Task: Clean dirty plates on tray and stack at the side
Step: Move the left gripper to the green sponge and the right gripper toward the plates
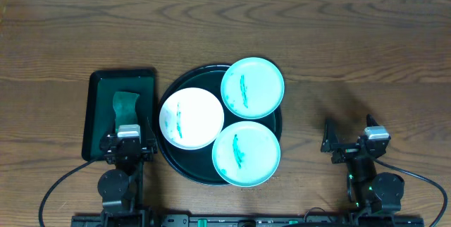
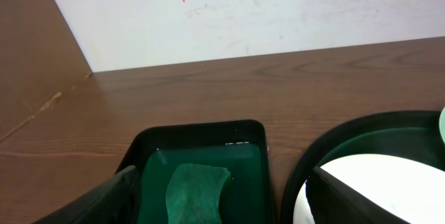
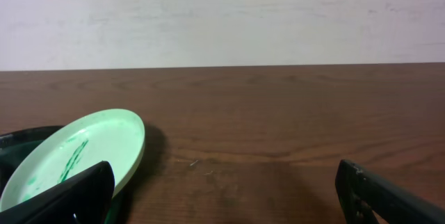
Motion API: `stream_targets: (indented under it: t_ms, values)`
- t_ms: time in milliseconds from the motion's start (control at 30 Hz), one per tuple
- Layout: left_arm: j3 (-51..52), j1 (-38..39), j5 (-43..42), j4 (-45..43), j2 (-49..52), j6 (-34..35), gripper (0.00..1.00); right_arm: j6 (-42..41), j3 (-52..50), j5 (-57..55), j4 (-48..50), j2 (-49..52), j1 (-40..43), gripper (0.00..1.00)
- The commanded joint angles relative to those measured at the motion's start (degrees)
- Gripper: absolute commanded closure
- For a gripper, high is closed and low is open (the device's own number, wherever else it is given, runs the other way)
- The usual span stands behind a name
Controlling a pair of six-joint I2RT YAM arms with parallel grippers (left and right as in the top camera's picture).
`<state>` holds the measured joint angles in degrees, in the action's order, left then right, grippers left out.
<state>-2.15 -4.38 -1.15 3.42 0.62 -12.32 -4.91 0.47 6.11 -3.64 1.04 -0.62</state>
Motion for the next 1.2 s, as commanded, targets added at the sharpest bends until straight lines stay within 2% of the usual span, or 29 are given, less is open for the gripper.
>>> stream_targets:
  t_ms: [0, 800, 1167]
  values:
    - [1.9, 0.2, 0.3, 0.6, -0.3, -0.9, 0.24, 0.9, -0.2, -0.3, -0.2, -0.4, -0.5, 0.01]
    - [1.9, 0.2, 0.3, 0.5, -0.3, -0.9, 0.24, 0.9, -0.2, -0.7, 0.0, -0.4, -0.5, 0.01]
    - [1.7, 0.2, -1.0, 0.1, -0.3, 0.6, 0.24, 0.7, 0.1, 3.7, 0.2, 0.6, -0.5, 0.01]
